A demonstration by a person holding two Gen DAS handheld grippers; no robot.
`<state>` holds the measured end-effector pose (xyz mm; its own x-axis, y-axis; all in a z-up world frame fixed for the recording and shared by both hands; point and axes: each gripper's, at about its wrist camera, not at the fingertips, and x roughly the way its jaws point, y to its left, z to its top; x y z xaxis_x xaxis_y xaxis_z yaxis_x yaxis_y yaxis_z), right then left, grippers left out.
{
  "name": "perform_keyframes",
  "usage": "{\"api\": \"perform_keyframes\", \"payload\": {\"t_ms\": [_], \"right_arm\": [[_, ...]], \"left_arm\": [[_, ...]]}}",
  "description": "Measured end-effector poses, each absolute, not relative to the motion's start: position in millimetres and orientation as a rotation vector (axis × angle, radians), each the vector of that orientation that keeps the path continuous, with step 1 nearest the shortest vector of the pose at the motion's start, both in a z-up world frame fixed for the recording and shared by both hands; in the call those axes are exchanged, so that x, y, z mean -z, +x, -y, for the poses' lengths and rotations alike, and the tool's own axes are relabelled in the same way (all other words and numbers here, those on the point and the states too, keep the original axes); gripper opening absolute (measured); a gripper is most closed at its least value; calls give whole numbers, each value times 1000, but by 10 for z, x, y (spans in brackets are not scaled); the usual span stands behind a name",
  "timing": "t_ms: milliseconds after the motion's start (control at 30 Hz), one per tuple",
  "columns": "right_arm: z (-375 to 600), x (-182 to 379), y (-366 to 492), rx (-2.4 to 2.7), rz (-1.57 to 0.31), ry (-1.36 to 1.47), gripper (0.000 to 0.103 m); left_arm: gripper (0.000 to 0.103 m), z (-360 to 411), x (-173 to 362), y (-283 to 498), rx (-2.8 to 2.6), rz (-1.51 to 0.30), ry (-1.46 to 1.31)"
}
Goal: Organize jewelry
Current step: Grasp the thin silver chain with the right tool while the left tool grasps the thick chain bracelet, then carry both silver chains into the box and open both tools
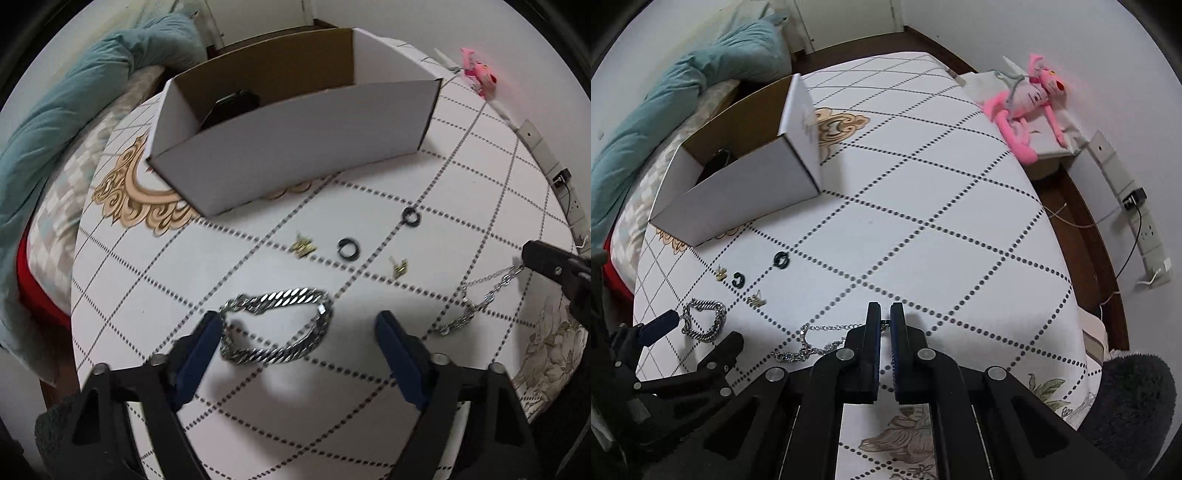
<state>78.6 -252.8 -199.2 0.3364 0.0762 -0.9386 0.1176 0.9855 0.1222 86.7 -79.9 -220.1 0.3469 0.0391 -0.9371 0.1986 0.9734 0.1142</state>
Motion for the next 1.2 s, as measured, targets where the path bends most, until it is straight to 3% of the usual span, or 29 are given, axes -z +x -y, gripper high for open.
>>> {"api": "perform_keyframes", "payload": {"t_ms": [67, 133, 200, 533, 1200], "right_arm": [[2554, 2010, 792, 27, -1235, 195, 5], [2565, 2024, 805, 23, -1239, 205, 5], [2557, 2024, 814, 16, -1240, 214, 5], [2478, 1767, 821, -96, -1208, 299, 5], [2108, 544, 1220, -334, -1022, 291, 5]], "left_arm": [[48, 823, 2169, 876, 136, -1215, 199], [16, 877, 2152, 920, 167, -1220, 188], [5, 887, 2143, 950, 175, -1226, 187], [2, 571, 1898, 972, 210, -1212, 13], [2, 137, 617, 1409, 314, -1004, -207]]}}
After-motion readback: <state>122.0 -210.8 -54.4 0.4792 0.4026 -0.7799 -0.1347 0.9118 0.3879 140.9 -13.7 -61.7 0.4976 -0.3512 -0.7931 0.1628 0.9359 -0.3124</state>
